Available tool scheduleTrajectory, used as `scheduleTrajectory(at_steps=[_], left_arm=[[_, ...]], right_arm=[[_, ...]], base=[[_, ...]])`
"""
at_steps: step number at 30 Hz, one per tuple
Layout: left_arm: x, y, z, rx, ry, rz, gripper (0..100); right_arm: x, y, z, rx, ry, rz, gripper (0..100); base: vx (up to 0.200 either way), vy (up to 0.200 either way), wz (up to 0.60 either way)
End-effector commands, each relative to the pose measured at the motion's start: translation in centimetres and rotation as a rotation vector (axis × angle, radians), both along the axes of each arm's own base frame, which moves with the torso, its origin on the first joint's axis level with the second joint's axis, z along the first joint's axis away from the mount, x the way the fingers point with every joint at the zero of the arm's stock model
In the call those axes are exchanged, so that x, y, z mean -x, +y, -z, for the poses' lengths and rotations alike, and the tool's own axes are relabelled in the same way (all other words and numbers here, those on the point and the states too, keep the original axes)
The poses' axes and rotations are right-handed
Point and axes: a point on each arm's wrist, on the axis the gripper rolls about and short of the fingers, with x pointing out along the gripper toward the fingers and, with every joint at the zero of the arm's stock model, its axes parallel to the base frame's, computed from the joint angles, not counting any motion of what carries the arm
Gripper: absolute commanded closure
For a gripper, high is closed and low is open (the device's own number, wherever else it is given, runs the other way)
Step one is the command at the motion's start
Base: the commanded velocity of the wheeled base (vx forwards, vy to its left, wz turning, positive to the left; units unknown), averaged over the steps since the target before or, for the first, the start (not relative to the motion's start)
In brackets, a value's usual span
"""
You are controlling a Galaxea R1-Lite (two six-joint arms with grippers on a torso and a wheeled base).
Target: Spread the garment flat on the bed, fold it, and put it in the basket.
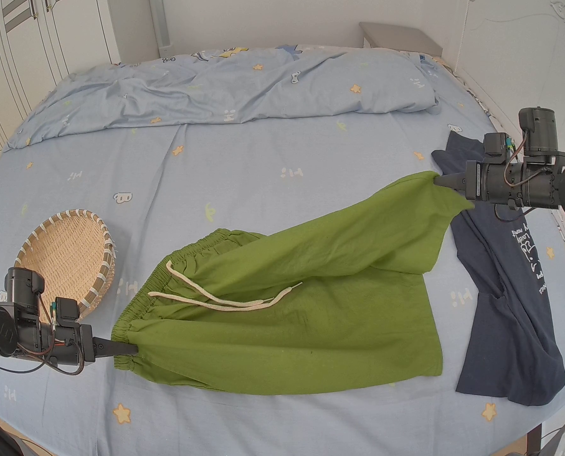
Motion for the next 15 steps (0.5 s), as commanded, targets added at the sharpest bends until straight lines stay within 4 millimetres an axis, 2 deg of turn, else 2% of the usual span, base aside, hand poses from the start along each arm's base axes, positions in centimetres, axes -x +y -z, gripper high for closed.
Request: scheduleTrajectory(at_steps=[1,12,13,15], left_arm=[[-0.1,0.1,0.0,0.0,0.0,-0.005,100],[-0.2,0.2,0.2,0.001,0.003,-0.006,100],[-0.3,0.2,0.3,0.001,0.006,-0.004,100],[-0.3,0.2,0.4,0.002,0.011,-0.004,100]], right_arm=[[-2.5,-0.2,1.5,0.0,0.05,0.01,0],[-2.0,-1.3,1.3,-0.042,0.068,0.002,0],[-0.2,-2.6,-0.1,-0.084,0.059,0.035,0],[1.1,-3.1,-0.7,-0.116,0.063,0.031,0]], base=[[0.0,0.0,0.0],[0.0,0.0,0.0],[0.0,0.0,0.0],[0.0,0.0,0.0]])
